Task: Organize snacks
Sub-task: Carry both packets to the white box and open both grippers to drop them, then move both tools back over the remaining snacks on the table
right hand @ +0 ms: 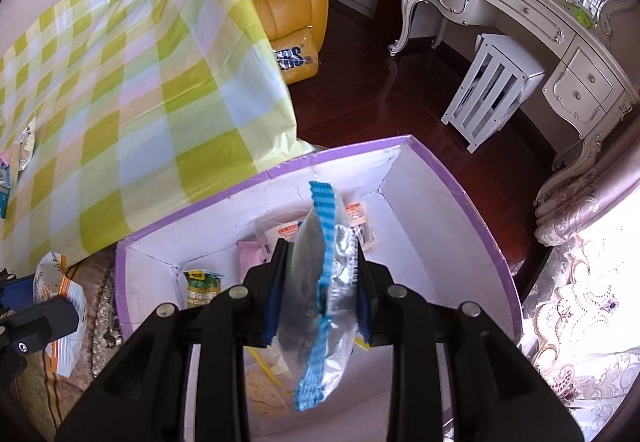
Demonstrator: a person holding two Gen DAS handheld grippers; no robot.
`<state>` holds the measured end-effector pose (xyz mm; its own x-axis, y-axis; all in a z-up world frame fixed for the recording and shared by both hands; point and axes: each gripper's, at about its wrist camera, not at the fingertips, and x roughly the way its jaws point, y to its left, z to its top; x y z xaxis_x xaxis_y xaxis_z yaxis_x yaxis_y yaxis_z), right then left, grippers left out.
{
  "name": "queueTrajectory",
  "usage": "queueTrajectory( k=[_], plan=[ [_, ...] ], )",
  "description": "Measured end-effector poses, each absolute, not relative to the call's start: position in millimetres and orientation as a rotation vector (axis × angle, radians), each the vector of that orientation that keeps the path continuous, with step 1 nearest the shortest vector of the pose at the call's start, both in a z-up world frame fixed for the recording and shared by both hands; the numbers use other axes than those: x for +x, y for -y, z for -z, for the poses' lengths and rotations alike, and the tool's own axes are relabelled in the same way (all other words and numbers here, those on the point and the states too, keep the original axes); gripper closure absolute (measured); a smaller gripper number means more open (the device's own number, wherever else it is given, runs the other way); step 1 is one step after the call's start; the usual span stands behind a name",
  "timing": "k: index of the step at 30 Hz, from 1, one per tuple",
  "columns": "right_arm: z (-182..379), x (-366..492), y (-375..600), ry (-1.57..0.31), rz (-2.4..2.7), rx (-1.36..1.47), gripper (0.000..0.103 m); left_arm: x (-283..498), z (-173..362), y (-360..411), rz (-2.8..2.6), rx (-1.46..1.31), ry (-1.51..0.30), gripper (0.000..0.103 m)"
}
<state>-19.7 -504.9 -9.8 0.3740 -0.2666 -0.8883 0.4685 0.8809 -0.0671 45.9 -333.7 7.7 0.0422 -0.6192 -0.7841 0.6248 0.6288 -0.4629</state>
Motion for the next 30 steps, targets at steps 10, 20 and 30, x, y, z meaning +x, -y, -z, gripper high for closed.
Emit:
queueTrajectory(
  k=[10, 20, 30],
  plan=[
    [31.5, -28.7, 523.2, -1.146, 0.540, 0.232, 0.072, 44.4, 5.8, 356.9, 0.988, 0.041, -1.245, 0.065],
    [26.1, -25.3, 520.6, -1.141, 0.572, 0.210, 0.047, 48.5, 8.9, 357.0, 0.991, 0.021, -1.263, 0.049],
    [-5.4, -11.3, 500.8, -1.068, 0.558, 0.190, 0.032, 62.1, -14.9, 323.5, 0.904, 0.003, -1.156, 0.036]
  ],
)
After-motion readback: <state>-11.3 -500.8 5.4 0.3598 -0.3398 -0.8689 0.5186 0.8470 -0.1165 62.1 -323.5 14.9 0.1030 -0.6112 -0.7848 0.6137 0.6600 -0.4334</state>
